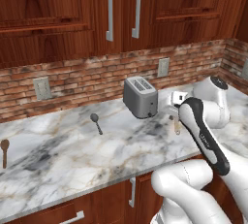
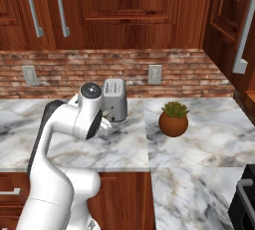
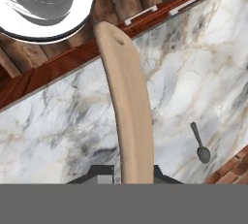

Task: Organize the utensils by type. Pick up the wooden spoons from the counter and place them in the open cabinet. Then pick up the metallic utensils from the counter and place them in the open drawer.

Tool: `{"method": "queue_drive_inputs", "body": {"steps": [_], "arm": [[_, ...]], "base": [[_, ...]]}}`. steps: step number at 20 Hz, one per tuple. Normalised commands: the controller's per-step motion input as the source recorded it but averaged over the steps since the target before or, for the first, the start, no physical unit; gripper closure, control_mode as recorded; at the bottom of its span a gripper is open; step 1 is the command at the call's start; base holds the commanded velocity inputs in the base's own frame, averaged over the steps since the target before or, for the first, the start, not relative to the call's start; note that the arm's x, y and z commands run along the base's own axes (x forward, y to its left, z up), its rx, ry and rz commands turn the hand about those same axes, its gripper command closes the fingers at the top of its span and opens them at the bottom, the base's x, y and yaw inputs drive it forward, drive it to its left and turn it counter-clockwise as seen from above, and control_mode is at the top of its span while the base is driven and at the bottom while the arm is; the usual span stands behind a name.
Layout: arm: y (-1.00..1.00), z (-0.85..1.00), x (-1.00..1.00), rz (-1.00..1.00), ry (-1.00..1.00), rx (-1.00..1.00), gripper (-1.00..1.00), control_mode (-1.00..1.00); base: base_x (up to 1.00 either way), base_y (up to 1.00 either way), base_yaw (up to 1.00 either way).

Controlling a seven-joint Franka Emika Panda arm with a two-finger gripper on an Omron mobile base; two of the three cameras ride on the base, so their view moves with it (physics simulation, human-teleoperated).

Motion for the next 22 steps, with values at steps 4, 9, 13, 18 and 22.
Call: {"method": "queue_drive_inputs", "body": {"steps": [4,9,13,18,22], "arm": [[0.54,0.5,-0.38,0.0,0.0,0.09,1.0,-1.0],[0.67,0.15,-0.23,-0.03,-0.05,0.05,1.0,-1.0],[-0.03,0.0,-0.02,-0.01,-0.08,0.19,1.0,-1.0],[-0.27,-0.13,0.0,0.0,-0.08,0.21,1.0,-1.0],[-0.01,0.0,0.0,0.0,0.0,0.01,1.0,-1.0]], "base": [[0.0,0.0,0.0],[0.0,0.0,0.0],[0.0,0.0,0.0],[0.0,0.0,0.0],[0.0,0.0,0.0]]}}
